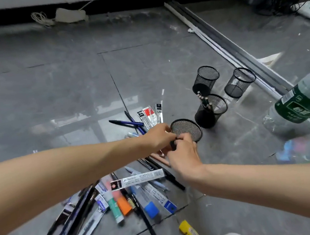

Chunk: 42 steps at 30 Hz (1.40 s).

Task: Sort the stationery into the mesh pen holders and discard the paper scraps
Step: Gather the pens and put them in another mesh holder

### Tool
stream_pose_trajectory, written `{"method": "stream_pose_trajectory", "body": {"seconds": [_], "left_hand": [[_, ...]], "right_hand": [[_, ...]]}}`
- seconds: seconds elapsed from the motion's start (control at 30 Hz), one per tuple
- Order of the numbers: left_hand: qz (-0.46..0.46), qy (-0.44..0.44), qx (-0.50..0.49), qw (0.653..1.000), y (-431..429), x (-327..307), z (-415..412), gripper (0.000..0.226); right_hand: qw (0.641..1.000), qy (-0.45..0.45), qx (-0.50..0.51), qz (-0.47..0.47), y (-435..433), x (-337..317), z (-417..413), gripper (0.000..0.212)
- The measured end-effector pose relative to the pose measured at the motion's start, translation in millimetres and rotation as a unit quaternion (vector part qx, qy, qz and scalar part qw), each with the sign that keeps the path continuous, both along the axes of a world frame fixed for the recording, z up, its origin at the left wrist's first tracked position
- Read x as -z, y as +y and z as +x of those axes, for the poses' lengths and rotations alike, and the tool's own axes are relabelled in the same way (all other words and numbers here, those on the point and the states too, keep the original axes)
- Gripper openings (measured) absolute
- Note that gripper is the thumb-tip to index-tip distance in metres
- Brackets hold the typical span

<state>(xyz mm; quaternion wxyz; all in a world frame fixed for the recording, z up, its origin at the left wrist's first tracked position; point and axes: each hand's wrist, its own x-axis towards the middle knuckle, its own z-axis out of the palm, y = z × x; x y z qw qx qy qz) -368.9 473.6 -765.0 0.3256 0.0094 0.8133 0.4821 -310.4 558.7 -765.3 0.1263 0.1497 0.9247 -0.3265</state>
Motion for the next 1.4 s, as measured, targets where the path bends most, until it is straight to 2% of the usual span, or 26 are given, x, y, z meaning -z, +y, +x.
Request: {"method": "stream_pose_trajectory", "body": {"seconds": [0.07,0.13,0.2,0.37,0.47,0.6,0.67,0.8,1.07,1.13,1.2,1.27,1.33,1.4], "left_hand": [[-0.023,0.015,-0.044,0.999,-22.9,0.2,1.6,0.024],[-0.002,0.002,-0.085,0.996,-46.2,-4.0,3.2,0.010],[0.015,-0.002,-0.125,0.992,-70.5,-10.4,4.0,0.018],[-0.051,0.028,-0.211,0.976,-123.6,-13.5,2.6,0.023],[-0.083,0.030,-0.288,0.954,-157.5,-8.0,-0.5,0.024],[-0.112,0.024,-0.375,0.920,-201.0,4.7,-2.9,0.026],[-0.119,0.013,-0.386,0.914,-214.7,12.1,-1.6,0.030],[-0.118,-0.007,-0.394,0.912,-226.0,28.4,-1.1,0.020],[-0.059,0.017,-0.422,0.904,-216.6,61.7,-12.4,0.009],[-0.038,0.051,-0.451,0.890,-209.8,66.5,-12.8,0.015],[-0.103,0.092,-0.476,0.869,-204.4,69.3,-7.0,0.022],[-0.192,0.092,-0.482,0.850,-203.2,77.2,5.0,0.019],[-0.221,0.075,-0.437,0.869,-203.6,84.7,18.2,0.010],[-0.267,0.088,-0.321,0.904,-208.7,90.1,28.9,0.008]], "right_hand": [[0.999,0.019,-0.033,-0.023,-16.5,-1.5,-1.0,0.025],[0.994,0.037,-0.085,-0.055,-32.3,-1.4,-1.1,0.028],[0.982,0.063,-0.161,-0.074,-48.9,-3.0,-0.1,0.031],[0.936,0.102,-0.328,-0.076,-80.3,-8.8,-3.2,0.041],[0.911,0.098,-0.394,-0.067,-96.4,-8.0,-9.3,0.049],[0.918,0.073,-0.386,-0.052,-106.2,5.1,-19.9,0.044],[0.925,0.055,-0.375,-0.038,-105.9,15.8,-25.0,0.039],[0.924,0.012,-0.382,-0.010,-98.1,39.4,-37.2,0.033],[0.944,0.035,-0.320,0.076,-82.8,66.2,-101.6,0.034],[0.945,0.045,-0.313,0.085,-83.2,68.3,-117.2,0.035],[0.938,0.051,-0.328,0.105,-83.5,70.8,-129.4,0.037],[0.927,0.059,-0.344,0.134,-83.9,73.7,-138.4,0.039],[0.919,0.074,-0.346,0.172,-84.5,77.2,-145.8,0.039],[0.912,0.093,-0.341,0.207,-86.7,81.8,-152.4,0.037]]}}
